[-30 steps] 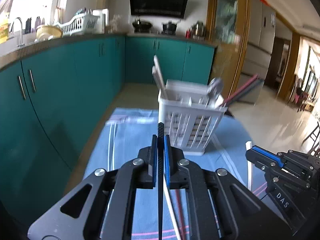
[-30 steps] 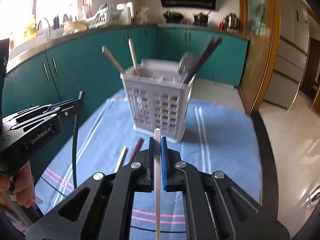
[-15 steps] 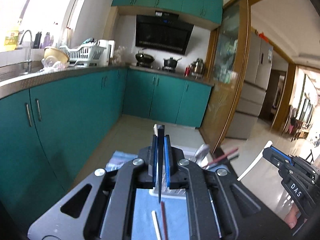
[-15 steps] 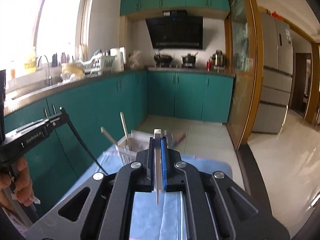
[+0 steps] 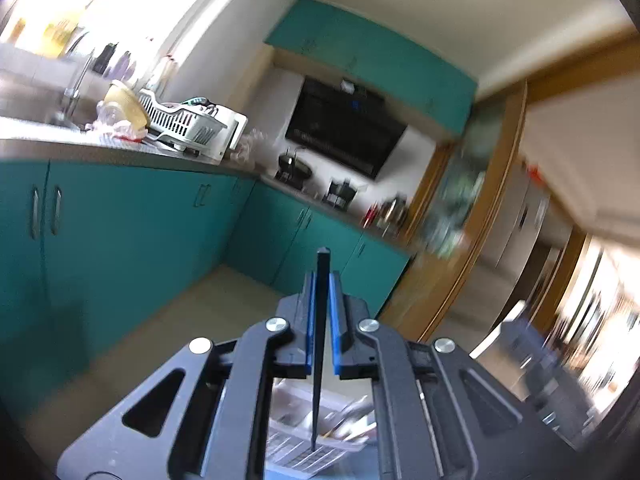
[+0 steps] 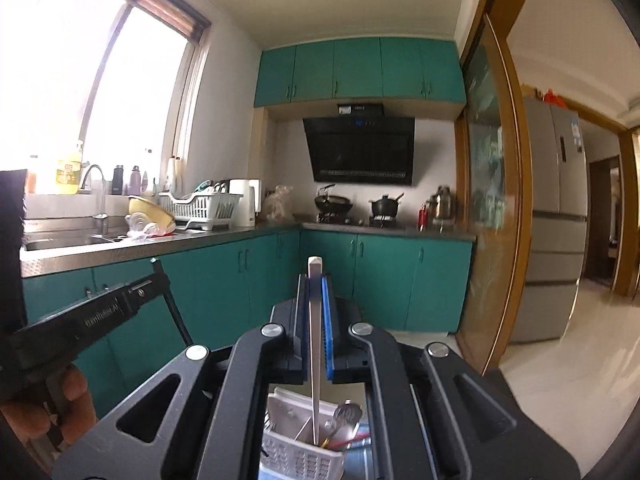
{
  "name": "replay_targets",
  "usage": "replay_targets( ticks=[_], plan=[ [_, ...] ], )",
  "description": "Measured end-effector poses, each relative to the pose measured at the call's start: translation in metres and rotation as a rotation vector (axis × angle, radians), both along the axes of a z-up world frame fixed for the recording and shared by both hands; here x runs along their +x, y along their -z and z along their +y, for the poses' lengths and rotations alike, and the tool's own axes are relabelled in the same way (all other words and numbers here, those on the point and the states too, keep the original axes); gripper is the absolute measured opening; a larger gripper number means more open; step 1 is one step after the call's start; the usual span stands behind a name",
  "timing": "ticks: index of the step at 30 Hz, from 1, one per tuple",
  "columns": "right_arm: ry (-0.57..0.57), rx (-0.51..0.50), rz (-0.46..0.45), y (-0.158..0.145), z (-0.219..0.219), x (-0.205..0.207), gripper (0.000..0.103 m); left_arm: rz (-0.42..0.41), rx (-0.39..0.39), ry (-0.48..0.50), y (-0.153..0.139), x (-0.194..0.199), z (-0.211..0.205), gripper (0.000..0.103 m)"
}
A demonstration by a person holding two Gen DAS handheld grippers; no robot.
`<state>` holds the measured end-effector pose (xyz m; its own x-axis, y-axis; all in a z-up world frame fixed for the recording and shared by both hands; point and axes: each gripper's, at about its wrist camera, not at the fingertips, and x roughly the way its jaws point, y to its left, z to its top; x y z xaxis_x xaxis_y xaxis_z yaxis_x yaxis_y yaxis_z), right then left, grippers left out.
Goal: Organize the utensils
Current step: 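Carry both chopsticks over the white basket and open both tools to release them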
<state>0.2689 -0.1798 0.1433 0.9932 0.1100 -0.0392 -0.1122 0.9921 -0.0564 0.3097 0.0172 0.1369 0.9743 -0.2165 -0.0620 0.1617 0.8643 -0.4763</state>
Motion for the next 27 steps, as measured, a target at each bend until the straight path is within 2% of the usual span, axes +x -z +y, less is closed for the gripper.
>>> replay_targets(
  ticks=[3, 5, 7, 13, 20, 22, 24, 27],
  plan=[
    [-0.005, 0.012, -0.026, 0.004, -0.001, 0.009, 0.006, -0.022, -0.043, -0.044, -0.002, 0.006, 0.005, 0.006],
    [0.007, 0.013, -0.04, 0.006, -0.002, 0.013, 0.006, -0.023, -0.038, -0.084, -0.002, 0.012, 0.005, 0.006],
    [0.021, 0.014, -0.046, 0.009, -0.004, 0.021, 0.006, -0.017, -0.015, -0.118, 0.001, 0.023, 0.001, 0.006],
    [0.023, 0.031, 0.014, 0.028, -0.013, 0.051, 0.006, 0.027, 0.082, -0.161, 0.022, 0.048, -0.017, 0.007],
    [0.033, 0.045, 0.102, 0.055, -0.028, 0.066, 0.007, 0.084, 0.146, -0.132, 0.046, 0.068, -0.031, 0.007],
    [0.034, 0.047, 0.125, 0.06, -0.032, 0.064, 0.013, 0.093, 0.157, -0.126, 0.05, 0.07, -0.03, 0.012],
    [0.036, 0.06, 0.134, 0.062, -0.035, 0.059, 0.026, 0.1, 0.167, -0.119, 0.052, 0.065, -0.028, 0.015],
    [0.039, 0.063, 0.151, 0.064, -0.04, 0.045, 0.026, 0.103, 0.185, -0.114, 0.054, 0.051, -0.024, 0.02]
  ],
)
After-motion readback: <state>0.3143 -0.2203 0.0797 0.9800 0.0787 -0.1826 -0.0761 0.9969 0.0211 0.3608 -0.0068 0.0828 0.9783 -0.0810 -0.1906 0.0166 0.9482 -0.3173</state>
